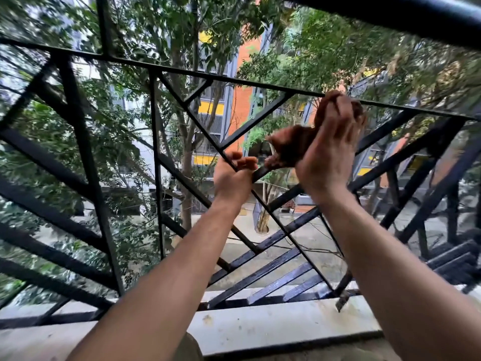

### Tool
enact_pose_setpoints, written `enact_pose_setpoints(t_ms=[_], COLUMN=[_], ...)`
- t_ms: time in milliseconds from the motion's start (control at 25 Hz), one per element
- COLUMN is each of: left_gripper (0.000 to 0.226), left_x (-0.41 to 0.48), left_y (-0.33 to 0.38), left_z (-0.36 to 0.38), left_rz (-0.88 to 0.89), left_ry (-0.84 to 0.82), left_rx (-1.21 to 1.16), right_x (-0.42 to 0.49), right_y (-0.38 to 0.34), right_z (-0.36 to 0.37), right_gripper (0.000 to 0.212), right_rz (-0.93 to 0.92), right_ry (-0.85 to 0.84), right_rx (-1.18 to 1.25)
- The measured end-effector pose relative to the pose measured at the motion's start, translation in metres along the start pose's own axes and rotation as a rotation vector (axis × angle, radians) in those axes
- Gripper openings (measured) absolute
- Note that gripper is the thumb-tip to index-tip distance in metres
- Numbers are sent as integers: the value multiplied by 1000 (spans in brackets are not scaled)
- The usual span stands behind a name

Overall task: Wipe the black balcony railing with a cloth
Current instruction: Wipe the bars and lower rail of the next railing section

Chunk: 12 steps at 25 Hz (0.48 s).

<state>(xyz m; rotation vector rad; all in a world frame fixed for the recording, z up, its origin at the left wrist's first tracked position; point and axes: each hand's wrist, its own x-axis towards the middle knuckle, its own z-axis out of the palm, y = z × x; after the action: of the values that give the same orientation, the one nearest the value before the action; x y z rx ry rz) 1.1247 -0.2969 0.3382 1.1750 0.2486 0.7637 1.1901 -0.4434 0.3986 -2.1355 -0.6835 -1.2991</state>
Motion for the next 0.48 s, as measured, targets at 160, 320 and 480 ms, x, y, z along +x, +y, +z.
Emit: enact_pose_setpoints(t_ms=[160,320,480], left_gripper=[30,32,19], left_x=[-5,-4,-11], left_y=[-2,5,4], left_z=[0,-5,-16], left_rz=[111,147,73], left_ry=[-47,-65,-60], left_rx=[-93,39,-3], right_x=[-39,58,39], right_y=[-51,-23,-31], right_z=[17,-34,-19], right_gripper=[36,31,29], right_rz=[-487,-519,-509], right_ry=[-532,-772,-578], right_rx=[-305,-567,-710])
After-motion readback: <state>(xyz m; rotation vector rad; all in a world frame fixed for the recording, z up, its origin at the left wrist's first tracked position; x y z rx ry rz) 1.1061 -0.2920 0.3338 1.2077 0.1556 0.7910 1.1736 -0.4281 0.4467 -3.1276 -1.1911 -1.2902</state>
